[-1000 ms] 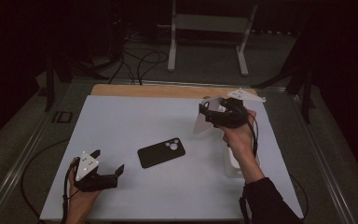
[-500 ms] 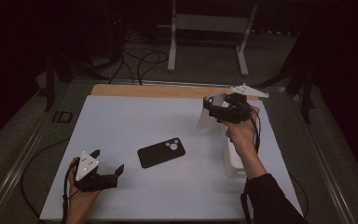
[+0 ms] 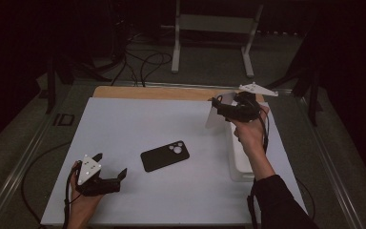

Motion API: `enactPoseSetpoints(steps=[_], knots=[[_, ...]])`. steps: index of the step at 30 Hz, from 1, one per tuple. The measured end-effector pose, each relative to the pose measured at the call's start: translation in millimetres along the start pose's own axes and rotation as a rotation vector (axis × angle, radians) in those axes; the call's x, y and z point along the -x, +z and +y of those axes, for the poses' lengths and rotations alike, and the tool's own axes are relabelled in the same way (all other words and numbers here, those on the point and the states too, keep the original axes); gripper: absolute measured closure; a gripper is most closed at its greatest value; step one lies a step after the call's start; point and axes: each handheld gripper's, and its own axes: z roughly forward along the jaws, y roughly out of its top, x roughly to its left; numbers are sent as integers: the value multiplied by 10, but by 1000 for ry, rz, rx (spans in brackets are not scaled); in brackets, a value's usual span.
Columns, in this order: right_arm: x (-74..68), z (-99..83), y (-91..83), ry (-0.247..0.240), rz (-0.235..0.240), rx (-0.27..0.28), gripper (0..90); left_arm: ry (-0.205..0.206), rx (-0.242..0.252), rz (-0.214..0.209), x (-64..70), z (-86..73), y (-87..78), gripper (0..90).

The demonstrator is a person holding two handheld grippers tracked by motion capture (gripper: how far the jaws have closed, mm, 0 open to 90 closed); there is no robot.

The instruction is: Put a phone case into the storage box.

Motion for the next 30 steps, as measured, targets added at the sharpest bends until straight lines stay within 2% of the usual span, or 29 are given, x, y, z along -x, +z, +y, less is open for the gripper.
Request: enactPoseSetpoints(steps=[7, 30], knots=[[49, 38, 0, 0, -19, 7, 170, 2, -1, 0, 1, 0, -1, 0], [439, 81, 9, 50, -158, 4, 170, 2, -2, 1, 4, 0, 2, 0]])
